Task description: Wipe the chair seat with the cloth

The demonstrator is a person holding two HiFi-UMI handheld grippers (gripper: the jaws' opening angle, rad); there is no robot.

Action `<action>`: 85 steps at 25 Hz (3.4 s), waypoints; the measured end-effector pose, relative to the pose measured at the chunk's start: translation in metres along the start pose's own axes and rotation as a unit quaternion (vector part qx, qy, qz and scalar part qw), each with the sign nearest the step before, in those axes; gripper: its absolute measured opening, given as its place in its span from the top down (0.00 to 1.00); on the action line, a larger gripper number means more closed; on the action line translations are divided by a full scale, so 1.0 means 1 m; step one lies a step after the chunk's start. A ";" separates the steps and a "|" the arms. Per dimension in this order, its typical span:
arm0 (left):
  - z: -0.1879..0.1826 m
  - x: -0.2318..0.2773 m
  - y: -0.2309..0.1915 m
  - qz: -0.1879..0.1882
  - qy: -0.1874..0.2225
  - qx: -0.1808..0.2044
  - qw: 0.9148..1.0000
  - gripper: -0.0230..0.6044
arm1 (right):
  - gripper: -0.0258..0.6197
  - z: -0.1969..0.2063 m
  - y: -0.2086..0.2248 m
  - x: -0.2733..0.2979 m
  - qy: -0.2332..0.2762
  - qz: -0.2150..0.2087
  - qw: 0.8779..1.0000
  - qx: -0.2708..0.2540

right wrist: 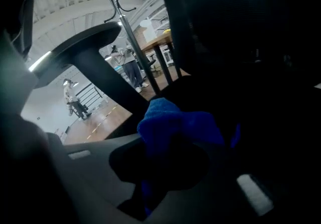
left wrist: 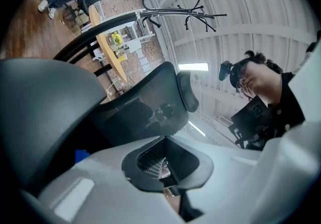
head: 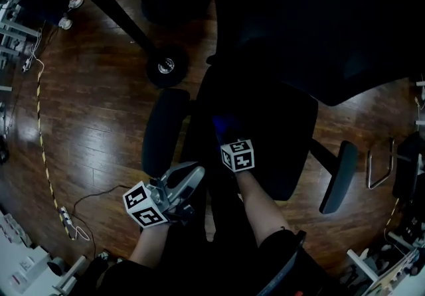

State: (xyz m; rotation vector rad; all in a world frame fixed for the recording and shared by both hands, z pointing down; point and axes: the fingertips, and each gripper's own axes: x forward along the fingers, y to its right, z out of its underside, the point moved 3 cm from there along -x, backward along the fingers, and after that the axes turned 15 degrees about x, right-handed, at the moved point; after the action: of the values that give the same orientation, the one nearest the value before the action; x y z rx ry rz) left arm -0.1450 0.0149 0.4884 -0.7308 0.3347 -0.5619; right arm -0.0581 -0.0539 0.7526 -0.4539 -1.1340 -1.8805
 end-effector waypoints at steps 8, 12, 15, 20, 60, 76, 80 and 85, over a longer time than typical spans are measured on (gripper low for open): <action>0.015 0.038 0.018 0.051 -0.042 -0.008 0.998 0.96 | 0.87 0.014 0.143 -0.125 0.049 0.154 0.984 0.074; 0.020 0.062 0.024 0.067 -0.054 -0.004 0.996 0.96 | 0.87 0.014 0.197 -0.194 0.080 0.224 0.966 0.102; 0.024 0.075 0.029 0.074 -0.056 -0.004 0.996 0.96 | 0.87 0.019 0.211 -0.214 0.084 0.235 0.964 0.092; 0.024 0.078 0.036 0.075 -0.057 0.001 0.996 0.96 | 0.87 0.017 0.215 -0.217 0.086 0.219 0.967 0.099; -0.017 0.026 -0.004 0.051 -0.060 0.020 0.997 0.96 | 0.87 0.075 0.078 -0.109 0.022 0.120 0.991 0.061; 0.000 0.081 0.020 0.081 -0.089 0.032 0.992 0.96 | 0.87 0.059 0.170 -0.213 0.047 0.213 0.969 0.114; -0.006 0.072 0.018 0.069 -0.075 0.031 0.994 0.96 | 0.87 0.065 0.128 -0.185 0.038 0.162 0.982 0.094; -0.017 0.050 0.019 0.046 -0.050 0.036 0.997 0.96 | 0.87 0.075 0.010 -0.114 -0.010 0.011 0.998 0.059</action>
State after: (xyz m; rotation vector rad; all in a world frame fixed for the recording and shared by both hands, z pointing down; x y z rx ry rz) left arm -0.1057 -0.0122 0.4585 -0.6674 0.2523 -0.4462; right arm 0.0049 0.0633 0.7202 -0.4170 -1.2418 -1.7821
